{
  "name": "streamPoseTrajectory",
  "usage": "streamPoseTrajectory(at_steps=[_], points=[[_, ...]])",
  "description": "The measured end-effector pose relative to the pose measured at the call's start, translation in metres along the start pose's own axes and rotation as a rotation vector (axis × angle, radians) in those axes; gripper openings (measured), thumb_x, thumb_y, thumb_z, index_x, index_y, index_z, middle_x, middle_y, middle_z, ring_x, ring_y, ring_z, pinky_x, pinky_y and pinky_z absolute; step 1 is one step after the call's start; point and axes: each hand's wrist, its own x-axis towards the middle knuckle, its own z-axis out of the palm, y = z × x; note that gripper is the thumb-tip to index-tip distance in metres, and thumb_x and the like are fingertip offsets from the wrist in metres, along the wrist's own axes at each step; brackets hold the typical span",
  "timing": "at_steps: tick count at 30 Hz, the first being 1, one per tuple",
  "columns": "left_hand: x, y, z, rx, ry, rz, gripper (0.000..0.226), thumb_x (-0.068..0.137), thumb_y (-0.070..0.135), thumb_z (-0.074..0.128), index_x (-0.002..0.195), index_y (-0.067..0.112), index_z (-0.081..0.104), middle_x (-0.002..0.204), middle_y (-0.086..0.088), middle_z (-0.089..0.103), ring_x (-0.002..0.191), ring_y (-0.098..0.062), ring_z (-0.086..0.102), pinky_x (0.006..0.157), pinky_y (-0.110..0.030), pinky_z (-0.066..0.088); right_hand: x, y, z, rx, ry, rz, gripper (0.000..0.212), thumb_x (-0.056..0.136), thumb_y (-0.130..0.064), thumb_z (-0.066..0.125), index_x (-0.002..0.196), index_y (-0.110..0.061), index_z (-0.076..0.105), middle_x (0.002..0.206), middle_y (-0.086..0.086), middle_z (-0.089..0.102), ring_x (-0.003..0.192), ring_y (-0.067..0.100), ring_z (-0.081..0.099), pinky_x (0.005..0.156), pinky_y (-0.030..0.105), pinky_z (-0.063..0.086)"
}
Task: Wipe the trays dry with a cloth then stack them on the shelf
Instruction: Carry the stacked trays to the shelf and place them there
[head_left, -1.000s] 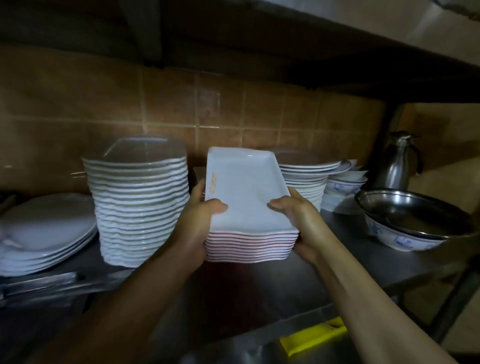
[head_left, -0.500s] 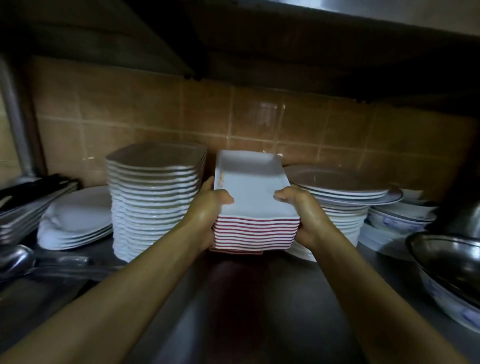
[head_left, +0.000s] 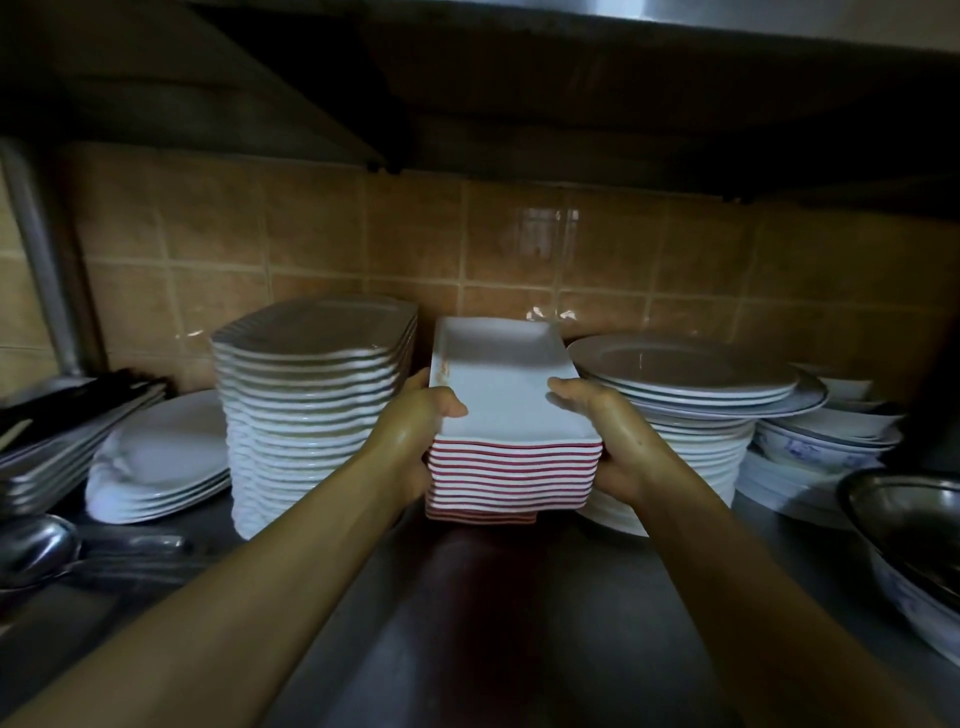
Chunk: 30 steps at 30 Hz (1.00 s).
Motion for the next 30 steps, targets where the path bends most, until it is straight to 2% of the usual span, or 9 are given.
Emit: streamPoseTrajectory(at_steps=[5,7,9,12,18,21,24,26,30], points=[[0.001,0.005,0.001,0.036,0.017,-0.023,0.041,0.081,-0.009,0.038,0.111,0.012,0.058,0.087,-0.012,0.066,0.075,-0.029,0.063,0.066,-0.033,0.051,-0.002,0.002,-0.003,-0.003,-0.100,-0.087,0.018,0.095,-0.027,0.048,0.107,-0.019,0.060,0.081,-0.006,0.075,0.077,0.012,0.072,0.057,0.023,0.057],[0.001,0.007,0.002,0.047,0.032,-0.037,0.036,0.082,-0.008,0.039,0.104,0.012,0.059,0.083,-0.012,0.065,0.072,-0.029,0.062,0.065,-0.033,0.051,-0.005,0.008,-0.004,-0.006,-0.116,-0.154,0.029,0.097,-0.027,0.043,0.121,-0.018,0.056,0.101,-0.001,0.074,0.094,0.015,0.070,0.071,0.026,0.058],[0.002,0.008,0.003,0.064,0.040,-0.043,0.035,0.082,-0.009,0.039,0.101,0.012,0.059,0.080,-0.012,0.066,0.070,-0.029,0.062,0.064,-0.032,0.050,-0.009,0.018,-0.007,-0.019,-0.101,-0.212,0.041,0.095,-0.027,0.045,0.134,-0.016,0.048,0.120,0.005,0.066,0.109,0.021,0.064,0.091,0.035,0.054],[0.005,0.007,0.006,0.081,0.036,-0.040,0.040,0.081,-0.011,0.038,0.108,0.011,0.059,0.083,-0.014,0.065,0.071,-0.031,0.061,0.067,-0.034,0.050,-0.013,0.029,-0.015,-0.095,-0.099,-0.275,0.061,0.080,-0.034,0.055,0.138,-0.024,0.042,0.128,0.000,0.062,0.116,0.021,0.060,0.103,0.044,0.044],[0.005,0.006,0.011,0.083,0.055,-0.041,0.033,0.081,-0.011,0.037,0.090,0.010,0.060,0.078,-0.014,0.064,0.068,-0.030,0.060,0.067,-0.033,0.049,-0.010,0.024,-0.021,-0.213,-0.117,-0.295,0.068,0.072,-0.040,0.063,0.137,-0.033,0.042,0.122,-0.009,0.065,0.109,0.015,0.064,0.091,0.035,0.052],[0.009,0.011,0.009,0.102,0.051,-0.055,0.029,0.082,-0.009,0.037,0.085,0.010,0.060,0.072,-0.013,0.064,0.066,-0.029,0.059,0.066,-0.032,0.048,-0.005,0.022,-0.015,-0.232,-0.120,-0.307,0.059,0.074,-0.041,0.062,0.130,-0.035,0.046,0.115,-0.013,0.067,0.105,0.010,0.065,0.077,0.022,0.055],[0.013,0.017,0.006,0.129,0.046,-0.130,0.020,0.085,-0.002,0.040,0.082,0.005,0.059,0.054,-0.009,0.064,0.057,-0.027,0.060,0.058,-0.028,0.048,0.002,0.018,-0.009,-0.212,-0.115,-0.297,0.034,0.085,-0.035,0.057,0.119,-0.036,0.052,0.107,-0.016,0.070,0.098,0.005,0.067,0.070,0.018,0.055],[0.016,0.020,0.004,0.131,0.043,-0.171,0.018,0.085,0.000,0.041,0.079,0.003,0.058,0.054,-0.011,0.063,0.054,-0.026,0.059,0.055,-0.026,0.047,0.007,0.016,-0.005,-0.216,-0.102,-0.285,0.024,0.092,-0.030,0.053,0.115,-0.037,0.053,0.099,-0.021,0.071,0.092,-0.002,0.067,0.065,0.015,0.053],[0.024,0.020,0.000,0.148,0.056,-0.181,0.017,0.086,0.001,0.043,0.078,0.004,0.058,0.050,-0.009,0.063,0.048,-0.024,0.060,0.050,-0.025,0.048,0.015,0.018,-0.005,-0.240,-0.078,-0.289,0.027,0.090,-0.032,0.055,0.116,-0.039,0.051,0.097,-0.022,0.071,0.091,-0.001,0.067,0.066,0.017,0.055]])
